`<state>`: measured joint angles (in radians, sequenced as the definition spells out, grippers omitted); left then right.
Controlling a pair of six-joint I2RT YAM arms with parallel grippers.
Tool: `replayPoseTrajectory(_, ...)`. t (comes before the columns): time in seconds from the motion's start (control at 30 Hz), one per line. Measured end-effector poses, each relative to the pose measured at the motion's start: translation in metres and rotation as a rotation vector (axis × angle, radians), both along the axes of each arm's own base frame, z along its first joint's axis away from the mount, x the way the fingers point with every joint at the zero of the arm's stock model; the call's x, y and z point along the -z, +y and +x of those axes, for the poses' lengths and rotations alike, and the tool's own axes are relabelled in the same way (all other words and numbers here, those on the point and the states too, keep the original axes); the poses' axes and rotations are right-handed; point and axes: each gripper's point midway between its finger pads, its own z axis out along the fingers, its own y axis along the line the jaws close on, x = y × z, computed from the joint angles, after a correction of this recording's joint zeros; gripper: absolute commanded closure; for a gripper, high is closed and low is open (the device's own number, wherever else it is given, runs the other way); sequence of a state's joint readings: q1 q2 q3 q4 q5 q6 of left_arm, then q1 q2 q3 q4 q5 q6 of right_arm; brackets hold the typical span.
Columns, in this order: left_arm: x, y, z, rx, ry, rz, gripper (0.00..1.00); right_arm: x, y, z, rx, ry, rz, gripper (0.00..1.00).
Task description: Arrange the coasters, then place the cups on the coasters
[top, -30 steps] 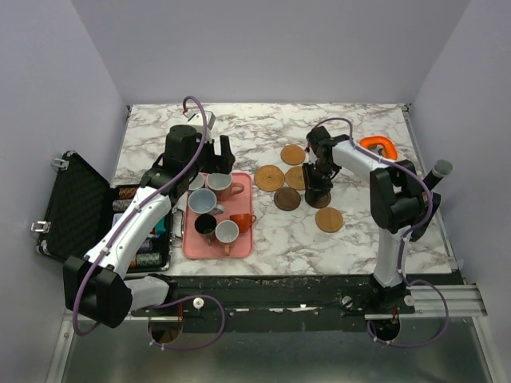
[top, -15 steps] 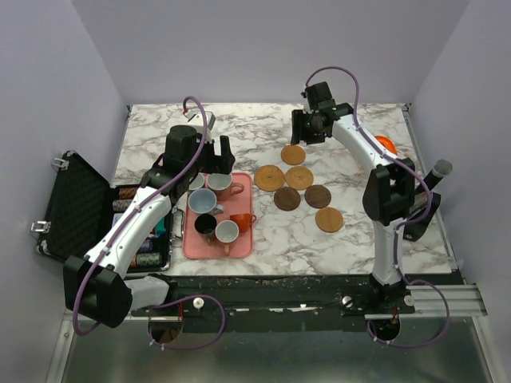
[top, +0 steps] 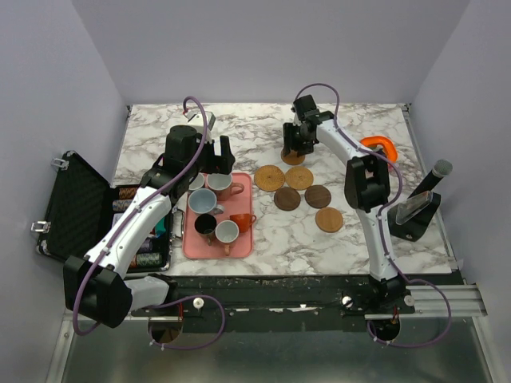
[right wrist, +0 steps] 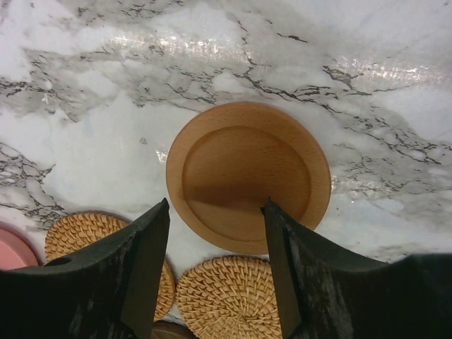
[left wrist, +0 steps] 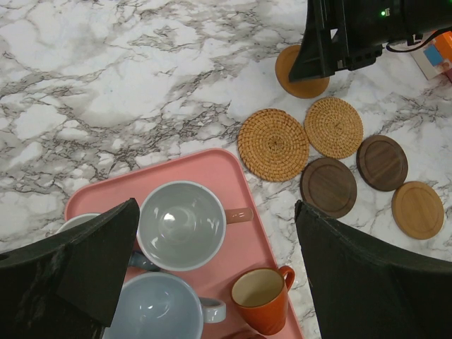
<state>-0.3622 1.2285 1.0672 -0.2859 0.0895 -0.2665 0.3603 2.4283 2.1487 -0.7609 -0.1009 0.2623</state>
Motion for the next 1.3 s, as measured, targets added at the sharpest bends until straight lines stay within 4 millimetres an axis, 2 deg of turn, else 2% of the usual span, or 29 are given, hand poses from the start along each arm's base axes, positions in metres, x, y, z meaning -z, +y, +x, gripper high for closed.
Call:
replayPoseTrajectory(0.2,0.0,0.0,0.0,0.0,0.0,0.0,0.01,0.002,-0.008,0.001,0.053,0.043,0.032,0.37)
replayPoseTrajectory(0.5,0.0,0.0,0.0,0.0,0.0,0.0,0.01,0.004,-0.053,0.002,0.224,0.104,0.058,0.36)
replayPoseTrajectory(0.63,0.0,0.0,0.0,0.0,0.0,0.0,0.01,0.005,-0.08,-0.007,0.292,0.137,0.053,0.36)
replayPoseTrajectory(0.83,0.0,0.0,0.0,0.001,0.001,-0.001,0.01,0.007,-0.108,-0.022,0.37,0.164,-0.015,0.35)
replayPoseTrajectory(1.03,0.0,-0.003,-0.001,0.006,0.002,-0.004,0.01,0.0,-0.114,-0.028,0.335,0.142,-0.052,0.35)
replayPoseTrajectory(1.3,0.0,-0.003,-0.001,0.006,0.002,-0.004,0.01,-0.039,-0.112,-0.019,0.237,-0.003,-0.123,0.34)
